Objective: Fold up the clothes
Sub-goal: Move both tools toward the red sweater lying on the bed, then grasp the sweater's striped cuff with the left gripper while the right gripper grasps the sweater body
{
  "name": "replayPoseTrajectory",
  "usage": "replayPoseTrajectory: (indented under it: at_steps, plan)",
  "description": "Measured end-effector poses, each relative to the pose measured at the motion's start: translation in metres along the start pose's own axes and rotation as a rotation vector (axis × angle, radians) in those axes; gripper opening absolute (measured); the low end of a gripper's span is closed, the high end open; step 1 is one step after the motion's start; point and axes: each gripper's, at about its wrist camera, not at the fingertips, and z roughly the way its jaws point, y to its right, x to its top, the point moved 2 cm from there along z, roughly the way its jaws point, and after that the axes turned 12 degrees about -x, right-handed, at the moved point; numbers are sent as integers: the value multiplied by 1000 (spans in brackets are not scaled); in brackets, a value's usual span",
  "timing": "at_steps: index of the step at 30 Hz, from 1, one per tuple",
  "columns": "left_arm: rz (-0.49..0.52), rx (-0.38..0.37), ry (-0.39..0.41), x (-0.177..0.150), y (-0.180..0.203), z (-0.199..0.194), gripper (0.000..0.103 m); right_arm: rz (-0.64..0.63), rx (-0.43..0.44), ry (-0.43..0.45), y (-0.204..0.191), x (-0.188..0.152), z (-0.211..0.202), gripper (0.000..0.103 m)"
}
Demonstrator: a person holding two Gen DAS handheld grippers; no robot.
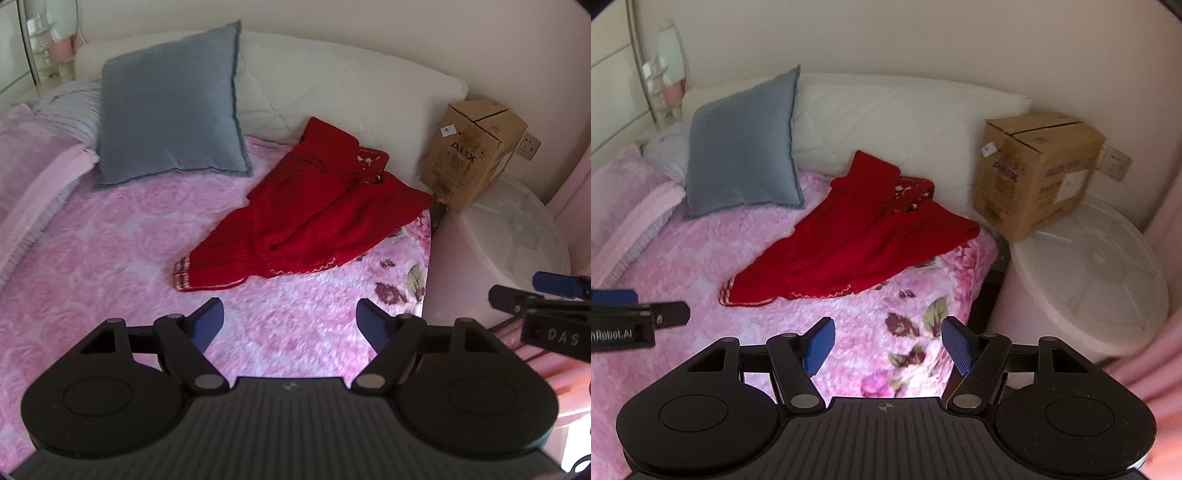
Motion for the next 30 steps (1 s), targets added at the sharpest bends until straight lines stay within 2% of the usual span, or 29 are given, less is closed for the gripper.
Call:
replayPoseTrajectory:
  at_steps: [8,15,21,30]
  plan:
    - [-101,5,-101,23,-29,81,76,-151,-12,-39,-1,32,89,68]
    - [-185,41,-178,30,-60,144,76,-205,16,-95,-4,46,163,68]
    - [-277,67,-221,25,-89,183,76,-304,24,-126,-17,44,215,68]
    - [-445,86,-236,21,-129,231,76,-518,-24,-108,-32,33,276,68]
